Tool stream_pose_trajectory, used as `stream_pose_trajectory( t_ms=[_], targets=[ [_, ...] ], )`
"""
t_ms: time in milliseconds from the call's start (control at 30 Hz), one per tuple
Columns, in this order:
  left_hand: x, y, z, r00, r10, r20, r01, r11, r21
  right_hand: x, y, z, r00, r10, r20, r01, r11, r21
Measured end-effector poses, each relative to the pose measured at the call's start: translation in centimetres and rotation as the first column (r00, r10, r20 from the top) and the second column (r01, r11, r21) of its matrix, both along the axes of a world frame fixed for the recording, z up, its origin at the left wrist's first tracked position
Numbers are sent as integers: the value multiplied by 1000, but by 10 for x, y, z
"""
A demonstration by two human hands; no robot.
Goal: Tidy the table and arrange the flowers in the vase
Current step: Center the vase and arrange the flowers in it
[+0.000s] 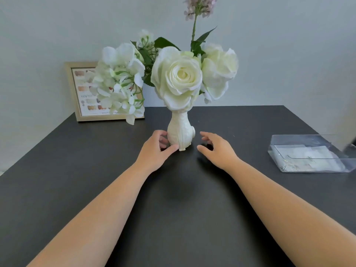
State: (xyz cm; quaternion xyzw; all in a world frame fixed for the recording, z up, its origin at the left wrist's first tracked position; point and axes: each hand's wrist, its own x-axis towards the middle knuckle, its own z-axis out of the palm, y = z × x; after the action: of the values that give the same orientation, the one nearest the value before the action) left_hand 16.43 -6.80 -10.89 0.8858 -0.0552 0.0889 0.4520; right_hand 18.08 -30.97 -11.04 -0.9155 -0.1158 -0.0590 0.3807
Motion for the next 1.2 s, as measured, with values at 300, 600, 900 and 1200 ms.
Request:
stream_pose_trajectory(
  t_ms=[300,600,900,1200],
  targets=[
    [52,12,1,990,-140,-7,139,986,-87,32,30,-3,999,26,43,-29,998,61],
    [93,-2,0,989,-150,10,150,984,-92,64,31,-5,997,-64,41,63,997,42],
    [122,-11,1,995,-96,-19,94,989,-114,98,35,-5,990,-140,-9,138,985,-99],
    [125,-12,3,999,-53,-1,52,986,-156,107,38,-6,987,-161,9,161,980,-121]
  ],
)
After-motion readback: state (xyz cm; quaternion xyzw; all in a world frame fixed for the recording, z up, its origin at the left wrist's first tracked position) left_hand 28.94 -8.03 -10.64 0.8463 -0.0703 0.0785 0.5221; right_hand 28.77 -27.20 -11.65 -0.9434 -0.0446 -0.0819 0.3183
